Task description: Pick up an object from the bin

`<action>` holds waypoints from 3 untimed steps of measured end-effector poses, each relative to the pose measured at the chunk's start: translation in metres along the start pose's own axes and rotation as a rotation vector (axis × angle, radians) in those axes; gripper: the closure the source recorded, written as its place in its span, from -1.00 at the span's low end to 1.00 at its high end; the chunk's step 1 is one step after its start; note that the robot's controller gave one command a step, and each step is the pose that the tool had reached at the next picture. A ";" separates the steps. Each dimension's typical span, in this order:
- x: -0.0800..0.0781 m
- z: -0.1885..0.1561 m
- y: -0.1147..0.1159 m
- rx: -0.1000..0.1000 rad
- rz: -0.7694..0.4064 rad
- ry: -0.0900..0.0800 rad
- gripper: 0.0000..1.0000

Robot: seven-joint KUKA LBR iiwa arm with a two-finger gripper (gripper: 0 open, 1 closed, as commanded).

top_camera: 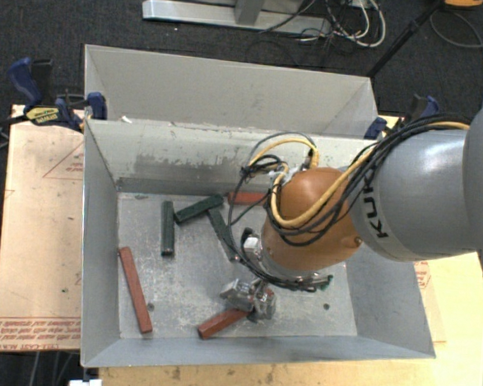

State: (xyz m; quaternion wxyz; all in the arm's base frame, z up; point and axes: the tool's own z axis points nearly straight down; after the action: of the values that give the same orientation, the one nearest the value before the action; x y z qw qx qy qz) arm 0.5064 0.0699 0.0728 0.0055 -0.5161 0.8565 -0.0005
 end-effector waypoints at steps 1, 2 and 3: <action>0.015 -0.051 0.004 -0.011 0.038 0.009 1.00; -0.018 -0.054 0.019 0.003 -0.013 0.001 1.00; 0.004 -0.079 0.019 -0.017 -0.036 0.010 1.00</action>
Offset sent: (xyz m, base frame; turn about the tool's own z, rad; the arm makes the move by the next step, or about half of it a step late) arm -0.0161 0.0624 0.0064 -0.0795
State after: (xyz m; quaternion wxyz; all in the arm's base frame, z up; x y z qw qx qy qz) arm 0.4873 0.0753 0.1512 -0.0032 -0.5316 0.8470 0.0041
